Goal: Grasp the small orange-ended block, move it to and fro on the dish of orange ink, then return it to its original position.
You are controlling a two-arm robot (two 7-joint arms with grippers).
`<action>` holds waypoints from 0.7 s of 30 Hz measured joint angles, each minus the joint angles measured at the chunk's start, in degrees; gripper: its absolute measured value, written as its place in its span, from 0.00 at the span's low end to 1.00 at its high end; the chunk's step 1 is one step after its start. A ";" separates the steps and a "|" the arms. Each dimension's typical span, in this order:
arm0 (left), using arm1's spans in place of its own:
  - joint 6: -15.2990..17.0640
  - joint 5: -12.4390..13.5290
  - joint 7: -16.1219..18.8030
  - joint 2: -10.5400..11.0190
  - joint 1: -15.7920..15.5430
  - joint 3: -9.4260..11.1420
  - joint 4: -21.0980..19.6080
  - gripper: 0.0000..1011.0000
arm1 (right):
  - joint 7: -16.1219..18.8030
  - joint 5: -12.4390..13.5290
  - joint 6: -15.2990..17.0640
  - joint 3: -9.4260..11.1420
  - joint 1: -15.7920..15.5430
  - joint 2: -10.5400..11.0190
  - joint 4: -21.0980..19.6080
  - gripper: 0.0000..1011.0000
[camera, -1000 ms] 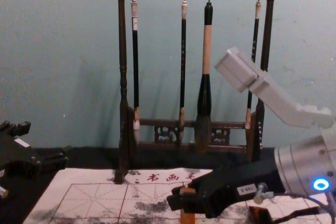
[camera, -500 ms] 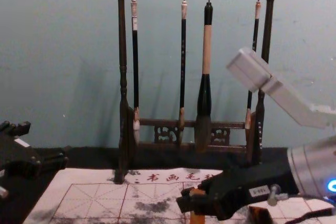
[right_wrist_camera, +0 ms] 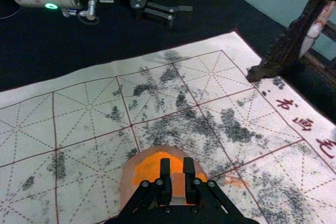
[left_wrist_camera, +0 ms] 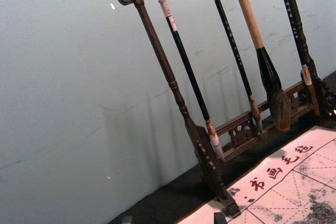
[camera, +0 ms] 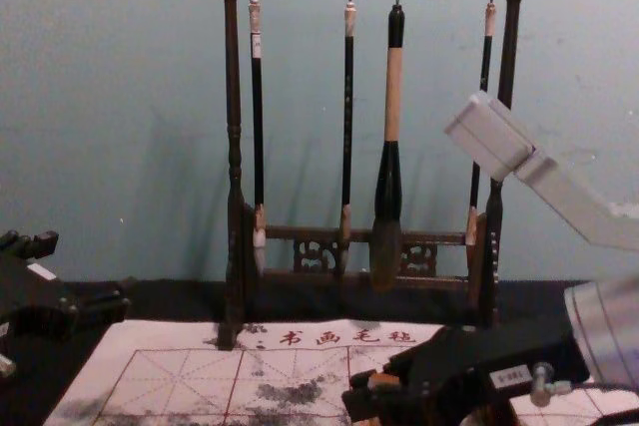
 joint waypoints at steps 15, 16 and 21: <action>0.00 0.00 0.00 0.00 0.00 0.00 0.00 0.99 | 0.79 0.92 0.02 -1.23 -0.49 0.15 -1.51 0.13; 0.00 0.00 0.00 0.00 0.00 0.00 0.00 0.99 | 0.80 0.97 0.04 -1.30 -0.46 0.08 -1.50 0.13; 0.00 0.00 0.00 0.00 0.00 0.00 0.00 0.99 | 0.82 1.22 0.03 -1.78 -0.09 -0.66 -1.16 0.13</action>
